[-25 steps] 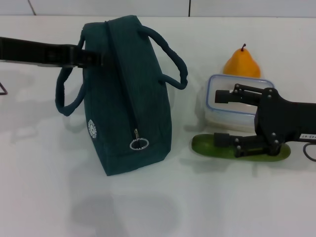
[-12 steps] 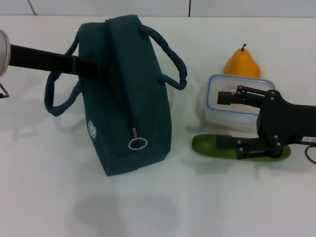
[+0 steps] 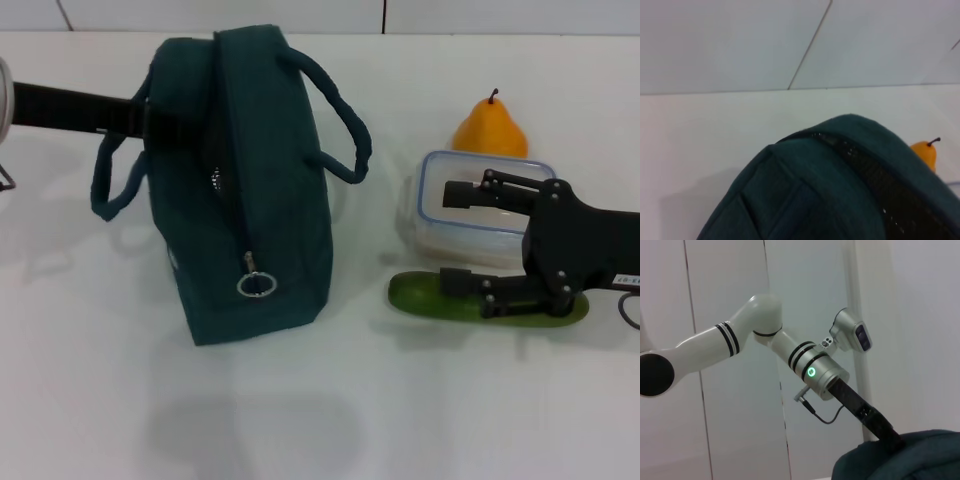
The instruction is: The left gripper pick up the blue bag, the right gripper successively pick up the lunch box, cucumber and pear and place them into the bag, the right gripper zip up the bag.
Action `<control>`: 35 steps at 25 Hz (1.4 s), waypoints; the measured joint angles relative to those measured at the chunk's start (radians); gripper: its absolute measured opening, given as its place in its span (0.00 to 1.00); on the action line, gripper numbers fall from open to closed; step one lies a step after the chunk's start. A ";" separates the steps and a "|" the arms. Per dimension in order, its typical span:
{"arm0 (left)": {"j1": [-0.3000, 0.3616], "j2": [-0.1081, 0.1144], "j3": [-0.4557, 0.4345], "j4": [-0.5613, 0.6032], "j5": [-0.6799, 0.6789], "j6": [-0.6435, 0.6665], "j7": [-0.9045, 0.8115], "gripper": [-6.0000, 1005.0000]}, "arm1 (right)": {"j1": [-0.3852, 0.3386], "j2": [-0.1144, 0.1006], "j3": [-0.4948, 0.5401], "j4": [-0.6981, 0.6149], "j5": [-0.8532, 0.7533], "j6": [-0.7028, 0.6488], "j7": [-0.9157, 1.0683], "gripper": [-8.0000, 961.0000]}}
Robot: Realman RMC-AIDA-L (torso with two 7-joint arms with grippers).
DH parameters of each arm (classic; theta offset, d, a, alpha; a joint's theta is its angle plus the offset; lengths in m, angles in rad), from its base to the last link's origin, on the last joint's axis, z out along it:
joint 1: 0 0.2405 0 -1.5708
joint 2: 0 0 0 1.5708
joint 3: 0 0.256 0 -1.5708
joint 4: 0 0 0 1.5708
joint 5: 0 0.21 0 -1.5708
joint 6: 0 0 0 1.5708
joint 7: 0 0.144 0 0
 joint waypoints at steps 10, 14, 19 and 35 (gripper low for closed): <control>0.004 0.002 0.002 0.066 -0.022 0.016 -0.073 0.07 | 0.031 0.002 -0.001 0.000 0.032 0.047 0.004 0.92; 0.017 0.000 0.034 0.099 -0.085 0.017 -0.077 0.06 | 0.074 0.004 -0.005 0.000 0.073 0.086 0.000 0.92; 0.024 0.000 0.046 0.105 -0.133 0.018 -0.097 0.06 | 0.135 0.008 -0.035 0.010 0.141 0.156 0.000 0.92; 0.035 -0.002 0.106 0.118 -0.123 -0.002 -0.130 0.06 | 0.244 0.009 -0.412 0.015 0.425 0.395 -0.061 0.92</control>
